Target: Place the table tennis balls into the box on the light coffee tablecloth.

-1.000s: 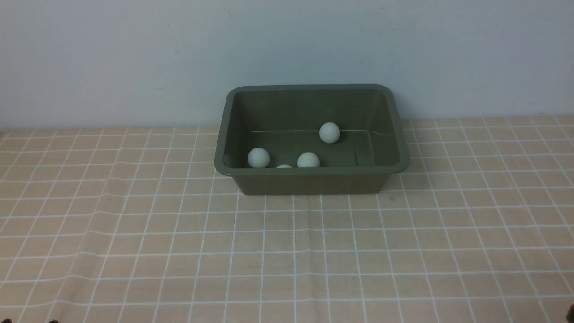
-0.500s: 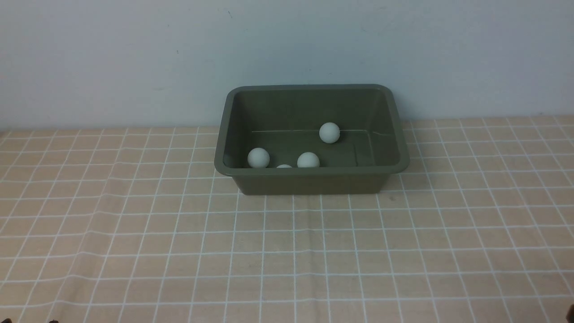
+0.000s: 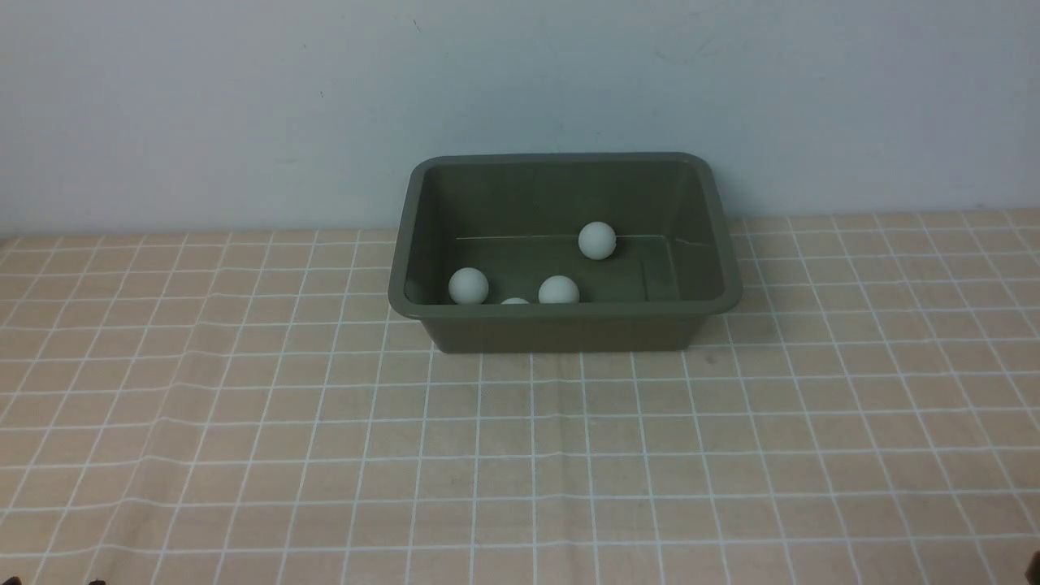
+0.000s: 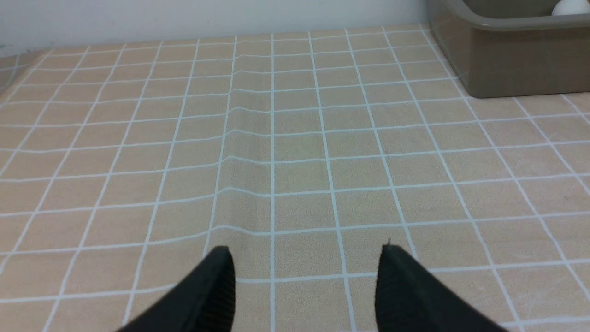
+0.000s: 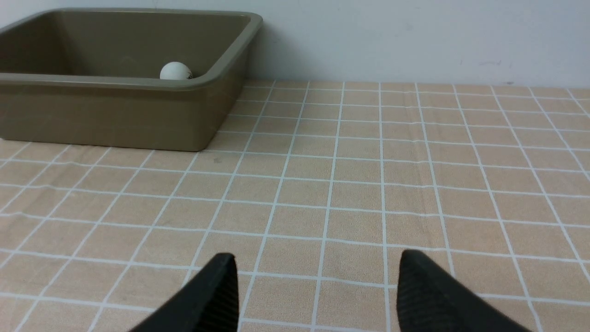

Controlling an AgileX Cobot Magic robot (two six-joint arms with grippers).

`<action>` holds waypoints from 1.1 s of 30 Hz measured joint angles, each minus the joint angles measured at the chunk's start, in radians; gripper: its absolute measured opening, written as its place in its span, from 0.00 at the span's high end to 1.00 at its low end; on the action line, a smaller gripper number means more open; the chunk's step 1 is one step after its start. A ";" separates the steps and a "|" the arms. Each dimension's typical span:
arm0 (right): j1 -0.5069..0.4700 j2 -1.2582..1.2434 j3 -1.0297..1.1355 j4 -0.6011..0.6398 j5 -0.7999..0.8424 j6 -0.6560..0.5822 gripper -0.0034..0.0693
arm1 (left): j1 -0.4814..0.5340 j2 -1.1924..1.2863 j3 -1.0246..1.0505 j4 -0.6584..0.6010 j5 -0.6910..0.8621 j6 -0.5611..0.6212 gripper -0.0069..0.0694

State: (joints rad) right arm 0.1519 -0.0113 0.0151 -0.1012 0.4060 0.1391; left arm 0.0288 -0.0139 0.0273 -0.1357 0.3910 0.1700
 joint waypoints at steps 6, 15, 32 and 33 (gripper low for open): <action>0.000 0.000 0.000 0.000 0.000 0.000 0.37 | 0.000 0.000 0.000 0.000 0.000 0.000 0.42; 0.000 0.000 0.000 0.000 0.000 -0.001 0.37 | 0.000 0.000 0.000 0.000 0.000 0.000 0.42; -0.097 0.000 0.001 0.058 -0.006 -0.146 0.37 | 0.000 0.000 0.000 0.000 0.000 0.000 0.42; -0.108 0.000 0.001 0.059 -0.006 -0.148 0.37 | 0.000 0.000 0.000 0.000 0.000 0.000 0.42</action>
State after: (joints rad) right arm 0.0439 -0.0113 0.0159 -0.0425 0.4002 -0.0093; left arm 0.0288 -0.0139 0.0273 -0.1357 0.3910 0.1700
